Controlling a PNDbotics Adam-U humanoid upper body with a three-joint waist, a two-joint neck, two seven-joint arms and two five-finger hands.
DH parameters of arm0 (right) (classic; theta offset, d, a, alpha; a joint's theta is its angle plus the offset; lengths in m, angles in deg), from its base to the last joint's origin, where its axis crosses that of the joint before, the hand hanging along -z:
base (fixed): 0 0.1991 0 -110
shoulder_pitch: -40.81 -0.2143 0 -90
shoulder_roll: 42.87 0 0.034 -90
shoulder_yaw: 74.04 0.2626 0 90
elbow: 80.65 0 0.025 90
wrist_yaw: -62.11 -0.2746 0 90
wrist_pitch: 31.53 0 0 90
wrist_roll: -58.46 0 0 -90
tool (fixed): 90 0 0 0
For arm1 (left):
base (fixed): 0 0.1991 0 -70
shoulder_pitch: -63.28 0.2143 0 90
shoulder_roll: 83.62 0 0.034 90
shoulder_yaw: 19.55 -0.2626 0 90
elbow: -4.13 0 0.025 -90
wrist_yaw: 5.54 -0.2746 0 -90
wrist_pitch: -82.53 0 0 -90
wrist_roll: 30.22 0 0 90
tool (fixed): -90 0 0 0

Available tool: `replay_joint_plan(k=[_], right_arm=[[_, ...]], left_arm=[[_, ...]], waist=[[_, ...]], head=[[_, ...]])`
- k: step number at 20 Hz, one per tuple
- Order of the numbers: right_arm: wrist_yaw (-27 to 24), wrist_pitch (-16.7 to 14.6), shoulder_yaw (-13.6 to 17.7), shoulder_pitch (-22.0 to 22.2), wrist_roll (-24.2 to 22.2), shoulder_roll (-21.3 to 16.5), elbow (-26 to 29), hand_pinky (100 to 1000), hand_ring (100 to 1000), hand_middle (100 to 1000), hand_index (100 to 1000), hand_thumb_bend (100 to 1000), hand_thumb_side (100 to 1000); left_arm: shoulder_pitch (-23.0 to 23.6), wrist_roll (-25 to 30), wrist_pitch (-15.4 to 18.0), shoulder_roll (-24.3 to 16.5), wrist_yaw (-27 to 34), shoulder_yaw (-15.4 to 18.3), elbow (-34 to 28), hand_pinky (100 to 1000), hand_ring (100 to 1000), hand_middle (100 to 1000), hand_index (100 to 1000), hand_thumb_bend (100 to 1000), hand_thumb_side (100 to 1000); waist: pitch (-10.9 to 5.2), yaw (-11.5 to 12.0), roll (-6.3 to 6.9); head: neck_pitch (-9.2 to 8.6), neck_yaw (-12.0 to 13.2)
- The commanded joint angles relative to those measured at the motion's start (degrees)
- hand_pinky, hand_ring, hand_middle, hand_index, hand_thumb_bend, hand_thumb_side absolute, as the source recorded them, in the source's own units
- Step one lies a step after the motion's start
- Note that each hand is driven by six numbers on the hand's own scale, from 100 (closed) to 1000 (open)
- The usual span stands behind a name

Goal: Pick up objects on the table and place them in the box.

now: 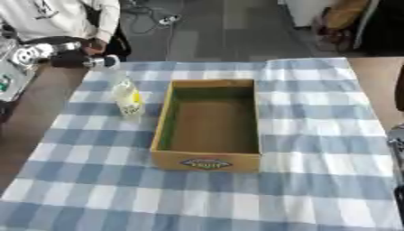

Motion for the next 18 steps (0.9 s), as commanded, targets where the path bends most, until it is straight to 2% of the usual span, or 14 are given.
replay_joint_plan(k=[1, 5, 10, 18], right_arm=[[-0.2, 0.2, 0.2, -0.6, 0.0, -0.5, 0.9, 672, 797, 824, 827, 100, 1000], [-0.4, 0.1, 0.2, -0.8, 0.0, -0.3, 0.9, 672, 797, 824, 827, 100, 1000], [-0.6, 0.2, 0.2, -1.0, -0.1, -0.2, 0.9, 673, 797, 824, 827, 100, 1000], [-0.8, 0.2, 0.3, -1.1, -0.1, -0.1, 0.9, 674, 798, 824, 828, 100, 1000]], left_arm=[[-1.7, -1.2, -1.0, 0.2, -1.4, 1.4, 1.6, 949, 873, 1000, 1000, 1000, 916], [-2.0, -2.1, -1.0, 1.4, -2.0, 1.5, 3.5, 950, 875, 1000, 1000, 1000, 913], [-2.4, -2.2, -0.7, 2.5, -2.8, 1.4, 5.0, 948, 875, 1000, 1000, 1000, 909], [-2.5, -1.9, -0.2, 3.1, -2.8, 1.5, 5.9, 949, 877, 1000, 1000, 1000, 901]], waist=[[-0.83, -0.1, -0.31], [-0.79, -0.3, -0.31], [-0.77, -0.5, -0.23], [-0.84, -0.7, -0.16]], head=[[-1.1, 0.5], [-0.69, 0.8], [1.34, 2.3], [1.86, 1.7]])
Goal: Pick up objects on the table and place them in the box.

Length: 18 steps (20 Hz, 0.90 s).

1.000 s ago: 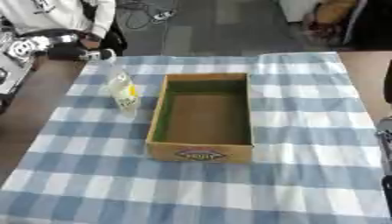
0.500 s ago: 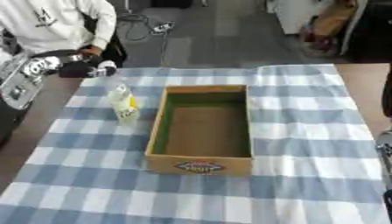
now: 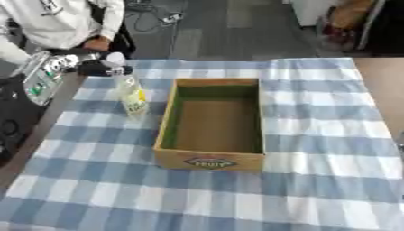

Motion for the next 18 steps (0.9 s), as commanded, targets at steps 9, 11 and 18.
replay_joint_plan(k=[9, 11, 18], right_arm=[[-0.5, 0.2, 0.3, -1.1, -0.1, -0.1, 0.9, 674, 798, 824, 828, 100, 1000], [-0.5, 0.3, 0.3, -1.1, -0.2, 0.0, 0.9, 674, 798, 824, 828, 100, 1000], [-0.7, 0.4, 0.3, -1.3, -0.3, 0.2, 0.9, 674, 798, 820, 826, 100, 999]], left_arm=[[-1.2, 0.3, 0.1, -0.1, -0.6, 0.8, 0.8, 946, 874, 1000, 1000, 1000, 871], [-1.1, -0.2, 0.0, 0.3, -0.8, 1.1, 1.2, 941, 869, 1000, 1000, 1000, 860], [-0.4, -5.9, -2.0, 1.8, 0.9, 2.6, 2.9, 814, 751, 868, 937, 858, 705]], waist=[[-0.74, 0.0, -0.2], [-0.68, -0.1, -0.26], [-0.52, -0.3, -0.41]], head=[[-0.24, -0.5], [-0.54, -0.6], [-1.59, -0.5]])
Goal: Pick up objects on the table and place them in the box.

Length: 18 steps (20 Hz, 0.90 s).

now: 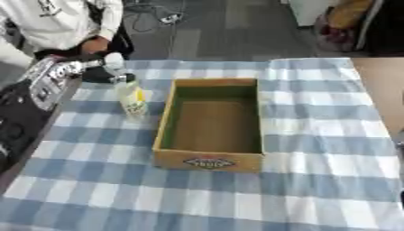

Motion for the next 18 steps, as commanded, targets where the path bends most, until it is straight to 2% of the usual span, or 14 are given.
replay_joint_plan(k=[1, 3, 4, 5, 6, 7, 8, 9, 10, 11, 12, 13, 16, 18], right_arm=[[-0.3, 0.2, 0.3, -1.2, -0.1, -0.2, 0.9, 674, 798, 819, 826, 100, 999], [-0.3, 0.2, 0.3, -1.3, -0.2, -0.1, 0.9, 674, 798, 818, 826, 100, 998], [-0.3, 0.3, 0.3, -1.3, -0.2, -0.1, 0.9, 674, 798, 819, 826, 100, 999], [-0.3, 0.3, 0.3, -1.3, -0.2, -0.1, 0.9, 674, 798, 817, 826, 100, 999], [-0.4, 0.3, 0.3, -1.3, -0.2, -0.1, 0.9, 674, 798, 817, 826, 100, 999], [-0.4, 0.4, 0.4, -1.3, -0.2, 0.0, 0.9, 674, 798, 816, 826, 100, 999], [-0.4, 0.4, 0.4, -1.4, -0.3, 0.0, 0.9, 674, 798, 816, 826, 100, 999], [-0.4, 0.4, 0.4, -1.4, -0.3, 0.0, 0.9, 674, 798, 816, 826, 100, 998], [-0.4, 0.4, 0.4, -1.4, -0.3, 0.0, 0.9, 674, 798, 816, 826, 100, 998], [-0.4, 0.4, 0.4, -1.4, -0.3, 0.0, 0.9, 674, 798, 816, 826, 100, 998], [-0.4, 0.4, 0.4, -1.5, -0.3, 0.0, 0.9, 674, 798, 816, 826, 100, 998], [-0.4, 0.4, 0.4, -1.5, -0.3, 0.1, 0.9, 674, 798, 815, 826, 100, 997], [-0.4, 0.5, 0.4, -1.5, -0.2, 0.1, 0.9, 674, 798, 815, 826, 100, 997], [-0.4, 0.5, 0.4, -1.5, -0.2, 0.1, 0.9, 674, 798, 815, 826, 100, 996]], left_arm=[[-0.5, -3.5, -1.3, -0.4, 1.4, 1.2, 0.2, 774, 705, 825, 897, 774, 644], [-0.2, -6.7, -2.4, 0.1, 2.6, 1.6, 0.6, 698, 579, 740, 829, 643, 625], [-0.1, -8.4, -2.8, 0.4, 3.1, 1.6, 0.7, 710, 594, 752, 837, 658, 623], [0.0, -10.2, -3.2, 0.5, 3.5, 1.7, 0.8, 565, 466, 625, 752, 471, 668], [0.2, -12.8, -3.7, 0.7, 3.9, 2.0, 0.7, 565, 466, 625, 752, 471, 668], [0.3, -15.5, -4.1, 0.9, 4.4, 2.1, 0.7, 417, 359, 530, 661, 233, 763], [0.4, -18.4, -4.3, 1.1, 4.8, 2.3, 0.7, 417, 359, 530, 661, 233, 763], [0.6, -20.9, -4.3, 1.3, 5.3, 2.3, 0.8, 273, 239, 426, 557, 100, 891], [0.7, -23.6, -4.1, 1.6, 5.8, 2.3, 0.9, 283, 248, 434, 566, 100, 892], [0.8, -25.8, -3.8, 1.8, 6.2, 2.3, 1.1, 153, 141, 330, 466, 100, 890], [0.9, -27.8, -3.2, 1.9, 6.7, 2.2, 1.3, 153, 141, 330, 466, 100, 890], [1.0, -29.3, -2.7, 2.0, 7.1, 2.1, 1.5, 100, 100, 231, 393, 100, 859], [1.1, -33.0, -0.4, 2.0, 7.2, 1.7, 1.3, 100, 100, 105, 318, 100, 815], [1.0, -34.8, 0.8, 1.8, 7.0, 1.6, 0.6, 100, 100, 100, 302, 100, 803]], waist=[[-0.53, -0.1, -0.25], [-0.46, -0.2, -0.32], [-0.43, -0.2, -0.34], [-0.4, -0.2, -0.36], [-0.36, -0.3, -0.39], [-0.33, -0.3, -0.41], [-0.29, -0.3, -0.42], [-0.27, -0.3, -0.44], [-0.24, -0.4, -0.45], [-0.23, -0.4, -0.46], [-0.21, -0.4, -0.47], [-0.2, -0.4, -0.47], [-0.21, -0.4, -0.44], [-0.24, -0.5, -0.43]], head=[[-1.01, -0.3], [-1.21, -0.3], [-1.26, -0.2], [-1.33, -0.2], [-1.4, -0.1], [-1.45, -0.1], [-1.46, 0.0], [-1.42, 0.0], [-1.35, 0.1], [-1.27, 0.2], [-1.22, 0.3], [-1.21, 0.3], [-1.18, 0.4], [-1.15, 0.4]])
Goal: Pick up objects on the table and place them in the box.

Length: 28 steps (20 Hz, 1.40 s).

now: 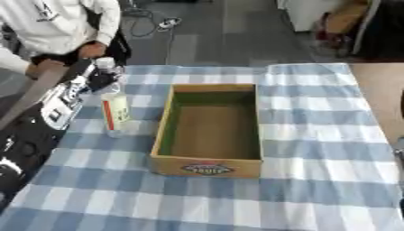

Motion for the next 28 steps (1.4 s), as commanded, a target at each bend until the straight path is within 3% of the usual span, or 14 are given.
replay_joint_plan(k=[1, 4, 8, 15, 22, 27, 28], right_arm=[[-0.3, 0.2, 0.4, -1.4, -0.1, -0.4, 0.9, 674, 798, 815, 826, 100, 996], [-0.3, 0.2, 0.5, -1.3, 0.0, -0.5, 0.9, 674, 798, 816, 826, 100, 995], [-0.4, 0.2, 0.4, -1.2, 0.0, -0.6, 0.9, 674, 798, 816, 826, 100, 996], [-0.6, 0.3, 0.2, -1.4, -0.3, -0.5, 0.9, 675, 798, 816, 826, 100, 993], [-1.0, 0.3, -0.2, -2.0, -0.7, -0.1, 0.9, 676, 799, 816, 826, 100, 993], [-1.2, 0.3, -0.2, -2.6, -0.9, 0.4, 0.9, 678, 799, 817, 826, 100, 1000], [-1.2, 0.2, -0.2, -2.7, -0.9, 0.5, 0.9, 678, 799, 817, 826, 100, 990]], left_arm=[[-1.0, -3.2, 1.6, -1.5, 0.1, 0.0, -2.0, 100, 100, 100, 280, 100, 785], [-1.8, -4.6, 2.0, -2.1, 0.4, 0.3, -6.1, 100, 100, 100, 267, 100, 770], [-3.6, -3.0, 0.8, -2.6, 5.9, -0.3, -12.8, 100, 100, 100, 253, 100, 762], [-6.0, 4.3, -0.4, -1.4, 15.8, -5.8, -20.6, 100, 100, 100, 249, 100, 772], [-8.1, 9.1, 2.4, 3.2, 19.9, -9.9, -21.6, 100, 100, 100, 257, 100, 790], [-9.6, 11.6, 5.5, 5.7, 15.9, -12.1, -19.9, 100, 100, 101, 287, 100, 820], [-9.7, 12.0, 6.2, 6.0, 15.1, -12.3, -19.4, 108, 100, 266, 417, 100, 820]], waist=[[-0.64, 0.0, -0.15], [-0.71, 0.1, -0.12], [-0.85, 0.2, -0.04], [-1.28, -0.1, 0.21], [-1.18, -1.0, 0.25], [-1.06, -1.7, 0.38], [-1.06, -1.8, 0.43]], head=[[-0.3, 0.4], [0.04, 0.6], [0.35, 0.8], [0.18, 1.2], [-0.25, 1.7], [-0.36, 2.2], [-0.34, 2.3]])
